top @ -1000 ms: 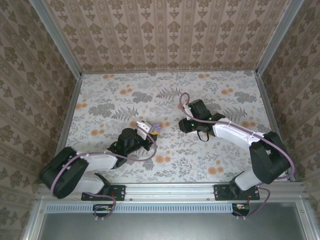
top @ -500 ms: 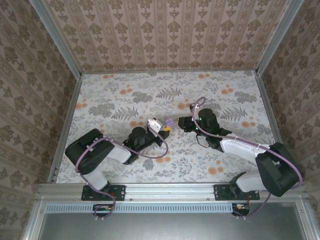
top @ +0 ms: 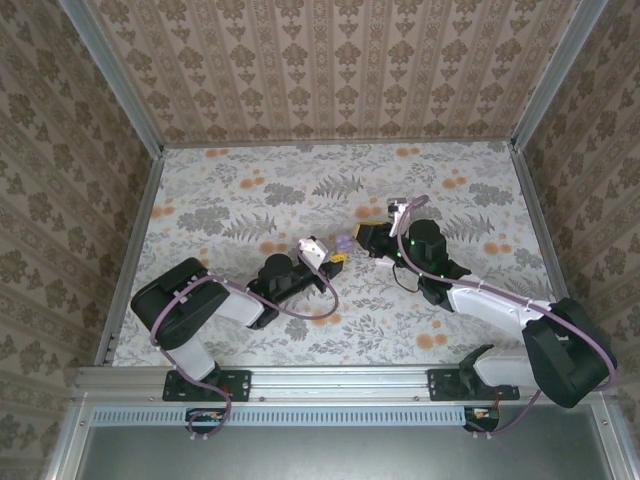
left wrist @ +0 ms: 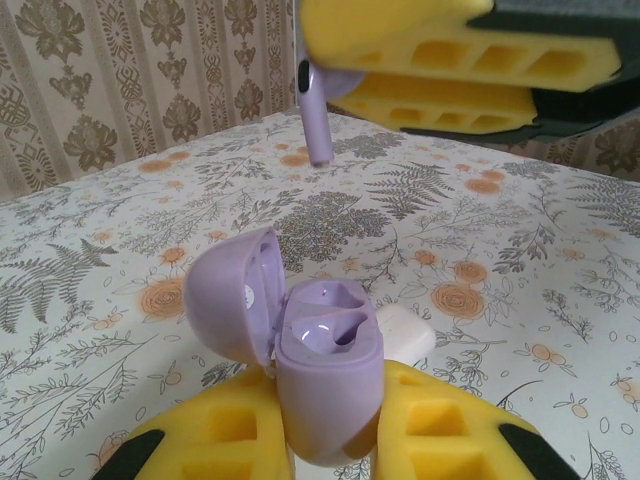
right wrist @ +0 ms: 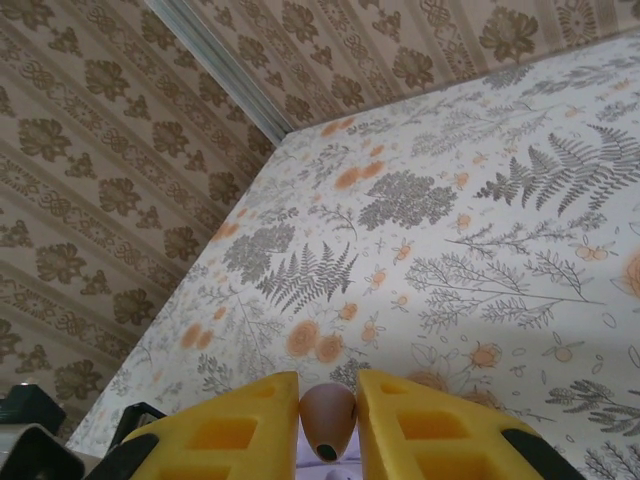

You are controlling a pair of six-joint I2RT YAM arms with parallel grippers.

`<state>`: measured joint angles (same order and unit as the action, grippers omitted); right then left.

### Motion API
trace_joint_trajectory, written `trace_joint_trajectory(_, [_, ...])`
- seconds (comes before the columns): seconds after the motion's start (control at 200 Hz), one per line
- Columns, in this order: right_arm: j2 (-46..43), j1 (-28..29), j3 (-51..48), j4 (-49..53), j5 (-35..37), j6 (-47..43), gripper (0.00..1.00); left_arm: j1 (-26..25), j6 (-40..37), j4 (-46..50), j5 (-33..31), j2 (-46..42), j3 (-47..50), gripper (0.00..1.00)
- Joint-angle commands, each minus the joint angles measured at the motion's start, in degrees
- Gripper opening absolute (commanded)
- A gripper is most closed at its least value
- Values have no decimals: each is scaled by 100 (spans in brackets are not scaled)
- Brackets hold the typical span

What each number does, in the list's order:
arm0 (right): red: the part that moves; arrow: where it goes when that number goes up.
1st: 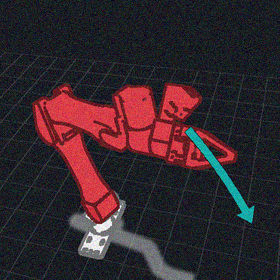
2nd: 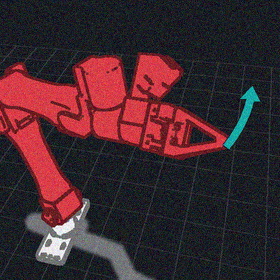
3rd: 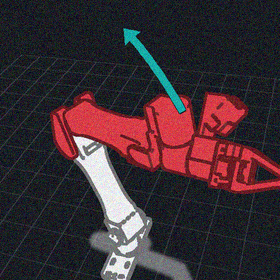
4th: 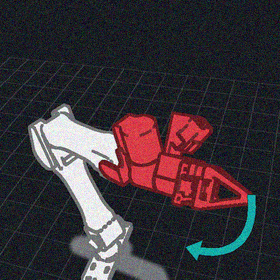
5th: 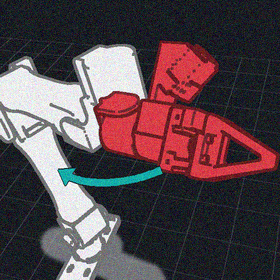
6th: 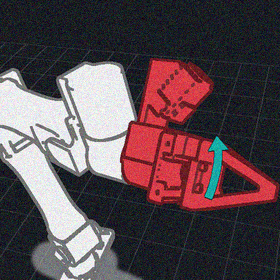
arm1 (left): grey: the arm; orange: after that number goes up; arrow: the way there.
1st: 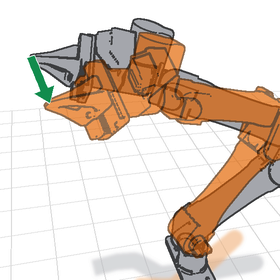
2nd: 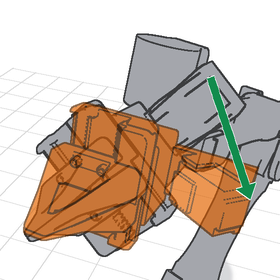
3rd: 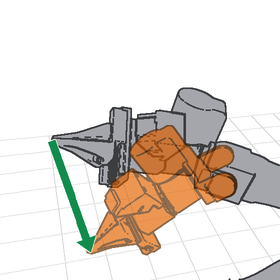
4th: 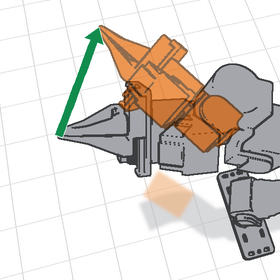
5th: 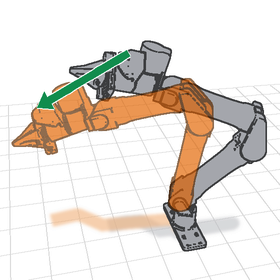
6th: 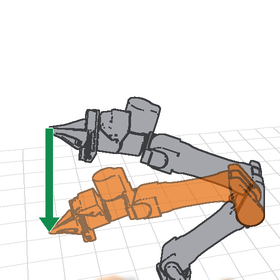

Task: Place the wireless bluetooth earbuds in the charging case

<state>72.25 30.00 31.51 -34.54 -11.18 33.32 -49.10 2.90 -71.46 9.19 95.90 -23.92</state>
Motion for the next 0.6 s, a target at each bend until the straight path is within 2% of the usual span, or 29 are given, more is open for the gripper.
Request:
trace_joint_trajectory(0.0, [-86, 78, -48, -245, -173, 100, 22, -36, -120, -264, 72, -154, -103, 2])
trace_joint_trajectory(0.595, [281, 304, -110, -490, -242, 324, 22, -28, -289, -257, -113, -524, 46, 2])
